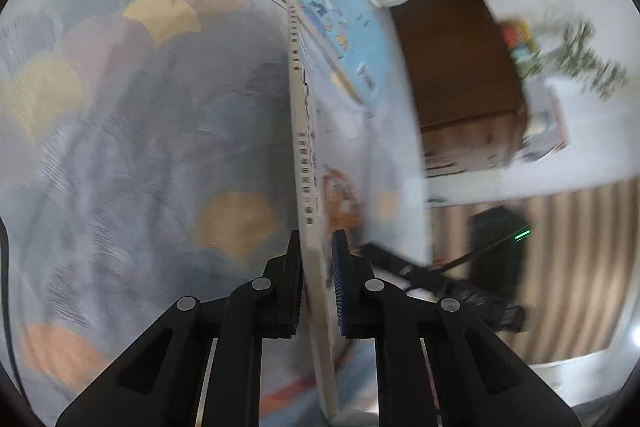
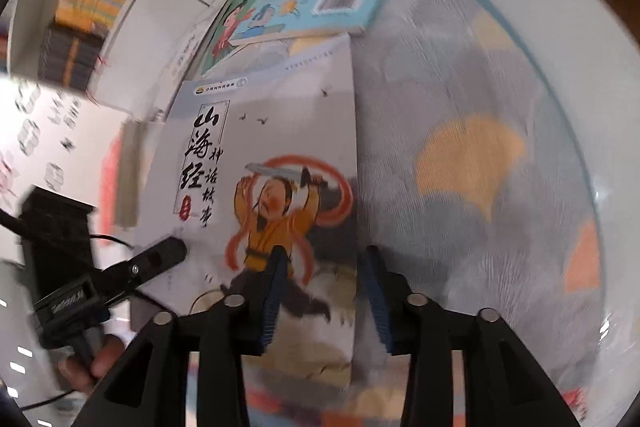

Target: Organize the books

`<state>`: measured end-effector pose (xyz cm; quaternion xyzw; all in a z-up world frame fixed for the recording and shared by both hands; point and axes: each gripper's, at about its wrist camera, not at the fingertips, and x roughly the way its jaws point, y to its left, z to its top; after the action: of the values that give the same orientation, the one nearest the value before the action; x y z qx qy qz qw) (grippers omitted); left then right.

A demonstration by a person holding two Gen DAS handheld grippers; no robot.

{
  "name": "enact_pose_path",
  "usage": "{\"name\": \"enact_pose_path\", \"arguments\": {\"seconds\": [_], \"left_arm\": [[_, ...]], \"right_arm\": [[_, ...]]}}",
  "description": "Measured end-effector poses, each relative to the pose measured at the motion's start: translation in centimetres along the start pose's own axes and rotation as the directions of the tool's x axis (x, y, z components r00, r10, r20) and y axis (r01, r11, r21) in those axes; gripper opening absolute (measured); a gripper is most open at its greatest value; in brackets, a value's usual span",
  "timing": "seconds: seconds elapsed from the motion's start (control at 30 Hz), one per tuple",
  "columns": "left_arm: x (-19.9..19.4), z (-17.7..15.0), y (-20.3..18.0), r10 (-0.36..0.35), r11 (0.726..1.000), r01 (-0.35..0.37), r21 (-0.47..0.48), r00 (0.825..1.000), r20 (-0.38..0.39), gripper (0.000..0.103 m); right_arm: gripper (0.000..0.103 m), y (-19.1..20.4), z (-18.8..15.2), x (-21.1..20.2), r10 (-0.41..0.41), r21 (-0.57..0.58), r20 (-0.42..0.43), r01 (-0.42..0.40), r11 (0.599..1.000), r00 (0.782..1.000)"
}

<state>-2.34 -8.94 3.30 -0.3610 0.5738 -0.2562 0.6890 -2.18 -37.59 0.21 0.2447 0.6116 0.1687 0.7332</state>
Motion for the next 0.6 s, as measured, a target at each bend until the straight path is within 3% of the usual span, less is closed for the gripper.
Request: {"name": "enact_pose_path", "arguments": {"seconds": [0.07, 0.17, 0.37, 0.47, 0.6], "left_arm": [[-0.2, 0.3, 0.0, -0.070, 0.996, 0.070, -0.058, 0.998, 0.005, 0.010], [0.0, 0.6, 0.0, -0.099, 0.989, 0.099, -0.113, 0.995, 0.006, 0.010], [-0.3, 1.2, 0.1, -0.204, 0.952, 0.202, -0.230, 0.979, 0.016, 0.010], [-0.5, 1.3, -0.1, -0.225, 0.943, 0.221, -0.247, 0.974, 0.012, 0.011], [-0.6, 1.2, 1.0, -0.274, 0.915, 0.264, -0.306, 0.962, 0.014, 0.011]], "right_arm": [[0.049, -1.2, -0.6, -0.5, 0.083, 0.062, -0.013, -0.082, 0.995, 0.996], [0.056, -2.8, -1.6, -0.6, 0.195, 0.145, -0.024, -0.190, 0.971, 0.981], [0.056, -4.4, -2.9, 0.4, 0.336, 0.246, -0.040, -0.316, 0.916, 0.941], [0.057, -4.5, -3.3, 1.4, 0.420, 0.282, -0.048, -0.391, 0.876, 0.906], [0.059, -4.0, -2.9, 3.1, 0.573, 0.337, -0.006, -0.538, 0.773, 0.820]]}}
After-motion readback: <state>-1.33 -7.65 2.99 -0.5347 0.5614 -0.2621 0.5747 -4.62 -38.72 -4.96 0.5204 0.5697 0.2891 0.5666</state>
